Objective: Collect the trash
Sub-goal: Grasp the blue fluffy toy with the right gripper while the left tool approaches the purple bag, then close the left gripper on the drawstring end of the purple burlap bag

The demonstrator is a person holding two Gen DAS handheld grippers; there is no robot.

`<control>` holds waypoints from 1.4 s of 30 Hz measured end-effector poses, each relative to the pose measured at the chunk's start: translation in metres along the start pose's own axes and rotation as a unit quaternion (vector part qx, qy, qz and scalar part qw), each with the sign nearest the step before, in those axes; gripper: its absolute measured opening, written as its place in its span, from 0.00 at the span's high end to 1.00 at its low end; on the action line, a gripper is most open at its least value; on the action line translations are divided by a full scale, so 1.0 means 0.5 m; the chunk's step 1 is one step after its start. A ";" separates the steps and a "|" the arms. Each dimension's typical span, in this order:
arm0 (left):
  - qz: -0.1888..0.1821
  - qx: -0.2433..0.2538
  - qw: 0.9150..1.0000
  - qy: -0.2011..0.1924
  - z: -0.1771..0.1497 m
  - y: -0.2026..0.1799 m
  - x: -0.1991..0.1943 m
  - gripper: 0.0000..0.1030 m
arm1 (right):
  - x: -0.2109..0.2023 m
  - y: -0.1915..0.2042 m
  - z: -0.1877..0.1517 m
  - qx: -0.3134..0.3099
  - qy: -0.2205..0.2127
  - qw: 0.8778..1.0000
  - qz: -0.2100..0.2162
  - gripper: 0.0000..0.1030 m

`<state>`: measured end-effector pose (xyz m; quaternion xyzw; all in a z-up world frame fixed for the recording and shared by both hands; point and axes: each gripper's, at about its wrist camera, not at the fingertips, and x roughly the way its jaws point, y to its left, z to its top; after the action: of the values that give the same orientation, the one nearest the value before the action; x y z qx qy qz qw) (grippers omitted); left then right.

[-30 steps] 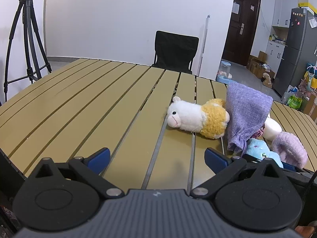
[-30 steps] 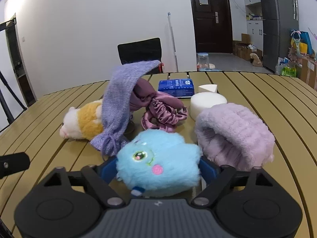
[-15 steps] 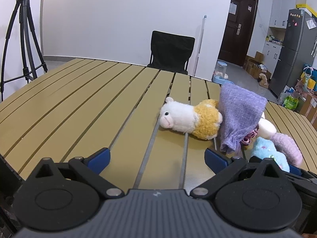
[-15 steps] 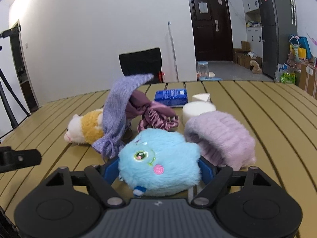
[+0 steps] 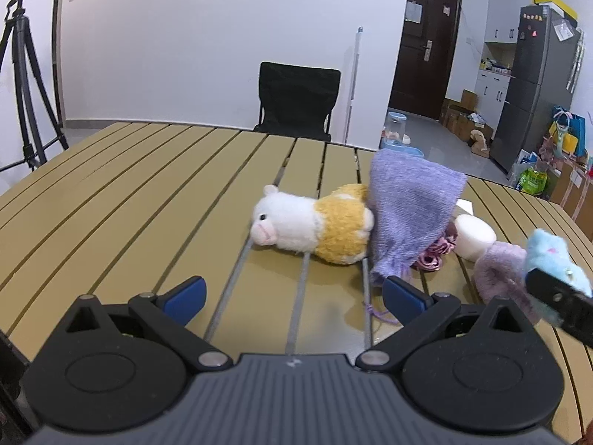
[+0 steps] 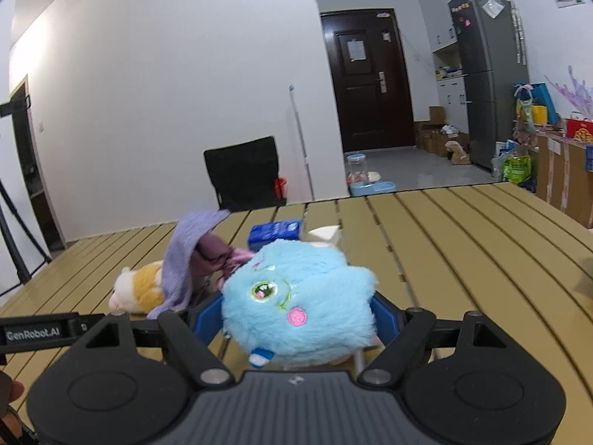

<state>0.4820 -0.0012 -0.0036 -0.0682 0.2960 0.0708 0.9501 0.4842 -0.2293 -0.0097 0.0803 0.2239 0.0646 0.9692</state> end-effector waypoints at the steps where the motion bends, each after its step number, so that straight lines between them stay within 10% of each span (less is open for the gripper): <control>1: -0.001 0.002 1.000 -0.001 0.000 -0.006 0.002 0.00 | -0.003 -0.008 0.000 0.003 -0.004 1.000 -0.002 0.23; 20: -0.012 0.053 0.998 -0.010 -0.003 -0.129 0.090 0.01 | 0.020 -0.172 -0.008 0.064 -0.004 0.996 -0.064 0.23; 32: -0.011 0.043 0.999 0.012 0.000 -0.147 0.149 0.32 | 0.048 -0.185 -0.024 0.062 0.005 0.997 -0.051 0.23; 38: -0.022 0.033 0.999 0.019 0.000 -0.144 0.160 0.72 | 0.058 -0.188 -0.027 0.066 0.008 0.997 -0.048 0.23; 42: -0.029 0.026 0.999 0.007 -0.002 -0.139 0.147 0.79 | 0.054 -0.192 -0.027 0.068 0.006 0.996 -0.048 0.23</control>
<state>0.5535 -0.0628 -0.0405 -0.0521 0.3020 0.0350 0.9512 0.5107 -0.3170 -0.0507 0.1350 0.2375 0.0031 0.9620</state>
